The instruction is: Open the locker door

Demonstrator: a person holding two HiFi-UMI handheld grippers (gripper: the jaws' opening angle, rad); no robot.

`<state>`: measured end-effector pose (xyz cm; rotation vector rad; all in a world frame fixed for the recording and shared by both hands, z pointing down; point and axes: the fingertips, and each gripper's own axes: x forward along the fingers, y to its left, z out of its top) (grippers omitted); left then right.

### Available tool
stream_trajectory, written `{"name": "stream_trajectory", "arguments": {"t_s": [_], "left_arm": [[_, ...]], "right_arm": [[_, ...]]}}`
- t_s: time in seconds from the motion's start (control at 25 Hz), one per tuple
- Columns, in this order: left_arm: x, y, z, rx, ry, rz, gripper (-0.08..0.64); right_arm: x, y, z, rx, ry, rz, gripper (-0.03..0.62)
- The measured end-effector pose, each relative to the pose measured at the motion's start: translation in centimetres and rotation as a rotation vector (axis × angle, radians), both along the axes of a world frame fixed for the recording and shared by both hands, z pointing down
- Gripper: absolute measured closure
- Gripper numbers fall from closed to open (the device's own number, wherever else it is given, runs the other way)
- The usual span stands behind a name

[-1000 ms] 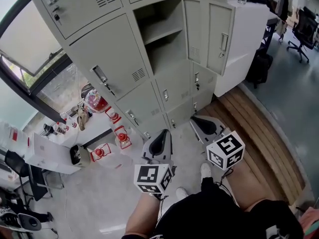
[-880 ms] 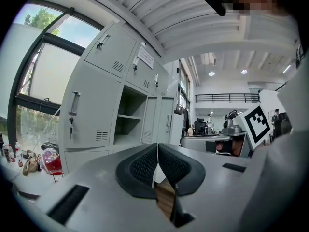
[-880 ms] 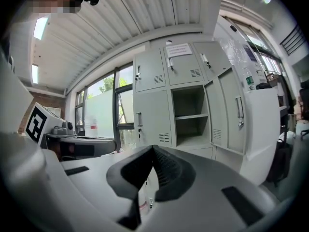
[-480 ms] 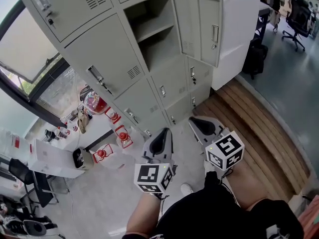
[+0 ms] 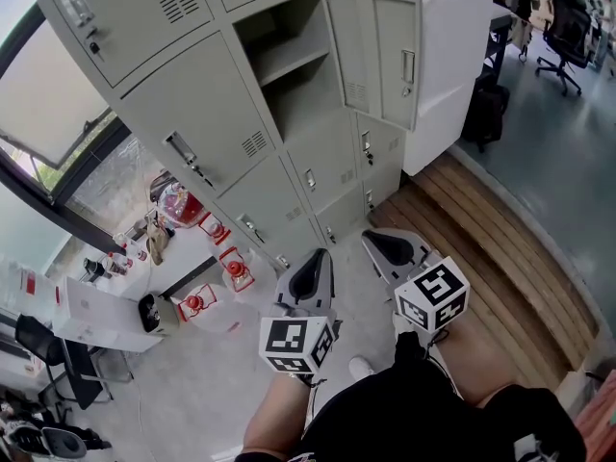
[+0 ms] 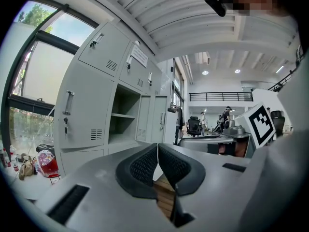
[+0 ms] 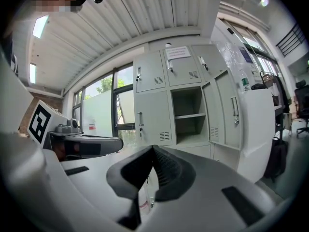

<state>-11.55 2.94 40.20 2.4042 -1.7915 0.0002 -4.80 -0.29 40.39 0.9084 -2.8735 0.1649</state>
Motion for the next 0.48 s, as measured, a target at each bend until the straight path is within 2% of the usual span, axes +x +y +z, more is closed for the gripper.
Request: {"name": "stream_trajectory", "arguments": {"t_s": [0.48], "left_arm": [[-0.59, -0.78, 0.00, 0.000, -0.002, 0.005, 0.540]], "right_arm": [[-0.66, -0.71, 0.09, 0.004, 0.010, -0.003, 0.538]]}}
